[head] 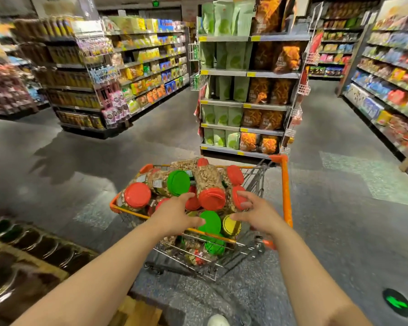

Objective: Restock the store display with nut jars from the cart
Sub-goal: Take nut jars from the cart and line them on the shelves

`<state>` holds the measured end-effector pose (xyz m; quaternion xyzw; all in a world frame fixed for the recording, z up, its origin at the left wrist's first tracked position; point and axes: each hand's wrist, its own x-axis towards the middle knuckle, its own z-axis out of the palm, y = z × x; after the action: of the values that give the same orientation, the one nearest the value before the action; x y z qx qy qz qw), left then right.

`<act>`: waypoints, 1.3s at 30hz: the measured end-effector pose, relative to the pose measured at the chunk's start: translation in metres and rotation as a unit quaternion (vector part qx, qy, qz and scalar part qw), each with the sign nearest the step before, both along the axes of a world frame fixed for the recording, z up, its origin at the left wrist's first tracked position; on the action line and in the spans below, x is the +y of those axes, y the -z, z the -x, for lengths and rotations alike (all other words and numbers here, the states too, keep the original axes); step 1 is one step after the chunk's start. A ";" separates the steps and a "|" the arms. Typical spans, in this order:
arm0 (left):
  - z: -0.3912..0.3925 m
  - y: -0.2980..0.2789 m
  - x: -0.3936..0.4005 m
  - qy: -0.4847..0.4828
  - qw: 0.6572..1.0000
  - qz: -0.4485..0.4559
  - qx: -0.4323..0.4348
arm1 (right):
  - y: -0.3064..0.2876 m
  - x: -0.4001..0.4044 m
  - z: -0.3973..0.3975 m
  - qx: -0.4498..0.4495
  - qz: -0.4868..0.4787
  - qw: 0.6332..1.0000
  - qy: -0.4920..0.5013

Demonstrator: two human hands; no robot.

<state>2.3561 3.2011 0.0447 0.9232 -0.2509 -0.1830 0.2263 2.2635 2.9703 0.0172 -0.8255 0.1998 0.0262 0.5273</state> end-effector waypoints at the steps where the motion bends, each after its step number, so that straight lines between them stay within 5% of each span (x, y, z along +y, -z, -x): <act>1: -0.015 0.006 -0.007 -0.003 1.000 0.000 0.009 | 0.005 -0.008 -0.017 0.006 0.001 1.000 -0.005; 16: -0.167 0.123 -0.104 -0.090 0.983 0.000 0.159 | 0.133 -0.092 -0.211 0.103 -0.027 0.988 -0.109; 26: -0.197 0.170 -0.128 -0.126 0.969 0.033 0.210 | 0.176 -0.106 -0.240 0.117 -0.044 0.983 -0.136; 39: -0.193 0.169 -0.133 -0.189 0.952 0.136 0.200 | 0.161 -0.119 -0.239 0.083 -0.102 0.981 -0.145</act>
<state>2.5493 3.0685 -0.1238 0.8584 -0.0435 -0.2820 0.4263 2.5025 2.8511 -0.1438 -0.7826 0.1170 0.1912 0.5807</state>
